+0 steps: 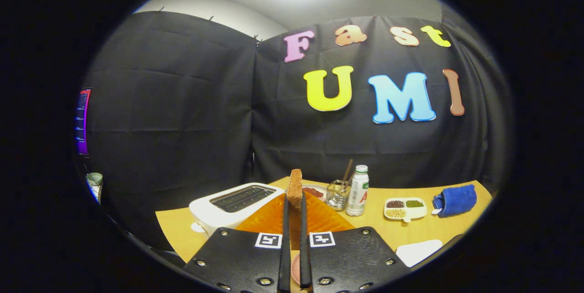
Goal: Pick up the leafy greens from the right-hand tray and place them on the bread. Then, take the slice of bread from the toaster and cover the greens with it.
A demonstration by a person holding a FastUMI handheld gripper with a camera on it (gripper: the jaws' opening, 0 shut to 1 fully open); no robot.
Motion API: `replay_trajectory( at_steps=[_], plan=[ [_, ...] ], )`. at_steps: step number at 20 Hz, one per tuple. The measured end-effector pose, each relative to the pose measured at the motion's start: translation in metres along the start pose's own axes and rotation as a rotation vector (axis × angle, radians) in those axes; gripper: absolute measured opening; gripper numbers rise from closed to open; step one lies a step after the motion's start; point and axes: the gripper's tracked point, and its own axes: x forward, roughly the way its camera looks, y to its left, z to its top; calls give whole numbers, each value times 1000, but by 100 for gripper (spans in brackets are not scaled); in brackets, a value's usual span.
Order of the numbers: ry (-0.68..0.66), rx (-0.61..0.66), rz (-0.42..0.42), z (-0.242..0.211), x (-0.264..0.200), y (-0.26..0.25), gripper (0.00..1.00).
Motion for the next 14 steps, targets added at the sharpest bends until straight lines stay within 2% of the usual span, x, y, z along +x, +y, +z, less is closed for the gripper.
replay_trajectory(
  at_steps=[7, 14],
  plan=[
    [112, -19, -191, -65, -23, -96, 8],
    [109, -39, -265, -83, -31, -111, 8]
  ],
)
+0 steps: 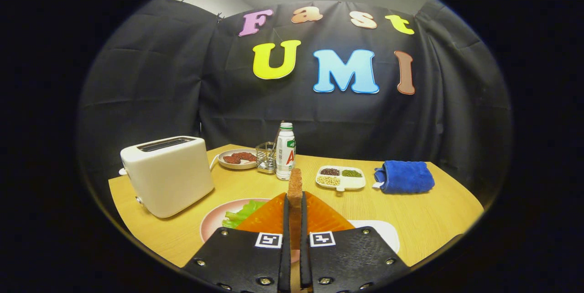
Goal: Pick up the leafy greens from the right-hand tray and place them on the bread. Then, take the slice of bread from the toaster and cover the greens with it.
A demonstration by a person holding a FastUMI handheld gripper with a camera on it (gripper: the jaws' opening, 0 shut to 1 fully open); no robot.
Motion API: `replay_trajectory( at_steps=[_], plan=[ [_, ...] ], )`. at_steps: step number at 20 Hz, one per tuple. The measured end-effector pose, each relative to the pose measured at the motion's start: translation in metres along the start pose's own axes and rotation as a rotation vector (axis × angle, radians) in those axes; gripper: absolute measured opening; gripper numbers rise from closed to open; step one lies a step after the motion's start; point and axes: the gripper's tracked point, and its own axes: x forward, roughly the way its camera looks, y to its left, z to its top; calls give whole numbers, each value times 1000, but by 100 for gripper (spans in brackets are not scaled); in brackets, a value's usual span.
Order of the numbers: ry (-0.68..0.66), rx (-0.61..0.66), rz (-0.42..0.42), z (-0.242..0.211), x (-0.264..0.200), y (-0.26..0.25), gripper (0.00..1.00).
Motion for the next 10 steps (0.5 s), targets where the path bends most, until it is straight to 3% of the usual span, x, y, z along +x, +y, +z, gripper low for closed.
replay_trajectory(
  at_steps=[10],
  plan=[
    [67, -154, 62, -36, 8, 47, 8]
  ],
)
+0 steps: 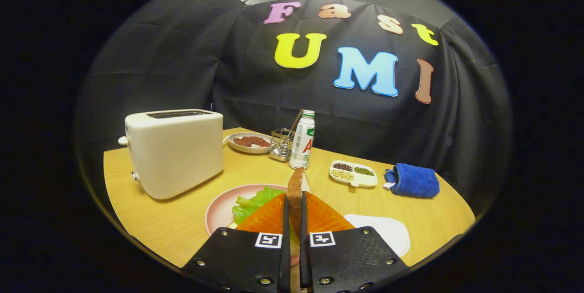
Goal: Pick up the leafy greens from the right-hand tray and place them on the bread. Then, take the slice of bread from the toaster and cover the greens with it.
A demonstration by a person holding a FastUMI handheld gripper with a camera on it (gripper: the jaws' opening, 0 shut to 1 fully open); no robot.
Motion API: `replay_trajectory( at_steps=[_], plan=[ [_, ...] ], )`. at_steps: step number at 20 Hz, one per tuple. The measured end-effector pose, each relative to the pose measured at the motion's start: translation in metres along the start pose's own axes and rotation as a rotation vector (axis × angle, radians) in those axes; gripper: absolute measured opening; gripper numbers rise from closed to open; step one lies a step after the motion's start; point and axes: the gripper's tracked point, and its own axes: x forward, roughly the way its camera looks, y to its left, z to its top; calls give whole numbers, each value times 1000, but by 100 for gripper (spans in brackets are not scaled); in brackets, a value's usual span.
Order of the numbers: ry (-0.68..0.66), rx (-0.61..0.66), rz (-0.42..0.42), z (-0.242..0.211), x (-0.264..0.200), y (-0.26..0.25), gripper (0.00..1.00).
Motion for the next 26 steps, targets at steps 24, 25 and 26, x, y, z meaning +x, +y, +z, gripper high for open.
replay_trajectory(
  at_steps=[24, 25, 26],
  plan=[
    [132, 152, 187, -33, 16, 59, 37],
    [121, 147, 181, -32, 14, 60, 37],
    [110, 136, 176, -30, 13, 61, 37]
  ],
)
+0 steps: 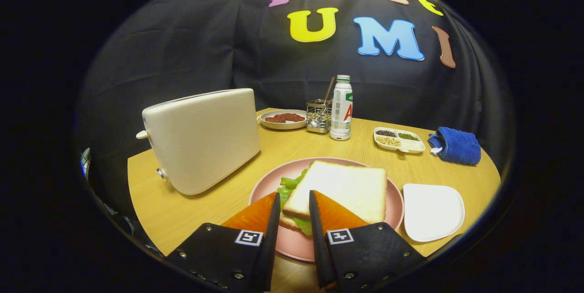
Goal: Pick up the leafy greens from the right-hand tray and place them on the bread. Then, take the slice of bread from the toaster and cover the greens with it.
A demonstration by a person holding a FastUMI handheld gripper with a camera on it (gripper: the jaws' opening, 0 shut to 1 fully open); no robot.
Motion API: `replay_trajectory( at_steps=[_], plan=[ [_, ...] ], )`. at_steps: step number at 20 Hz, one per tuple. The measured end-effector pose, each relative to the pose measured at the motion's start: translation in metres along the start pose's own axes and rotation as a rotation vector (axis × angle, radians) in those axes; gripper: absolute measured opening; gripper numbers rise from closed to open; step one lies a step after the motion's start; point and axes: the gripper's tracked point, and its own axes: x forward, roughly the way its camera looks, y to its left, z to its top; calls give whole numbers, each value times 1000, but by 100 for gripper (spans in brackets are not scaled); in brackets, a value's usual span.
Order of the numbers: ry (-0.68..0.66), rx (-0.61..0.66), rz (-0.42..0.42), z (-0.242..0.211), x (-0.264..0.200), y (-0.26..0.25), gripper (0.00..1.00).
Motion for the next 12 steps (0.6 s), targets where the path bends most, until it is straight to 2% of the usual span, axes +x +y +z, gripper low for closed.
replay_trajectory(
  at_steps=[6, 12],
  plan=[
    [-64, 16, -10, 6, -5, -2, 37],
    [-113, -21, -12, 11, -11, 2, 37]
  ],
)
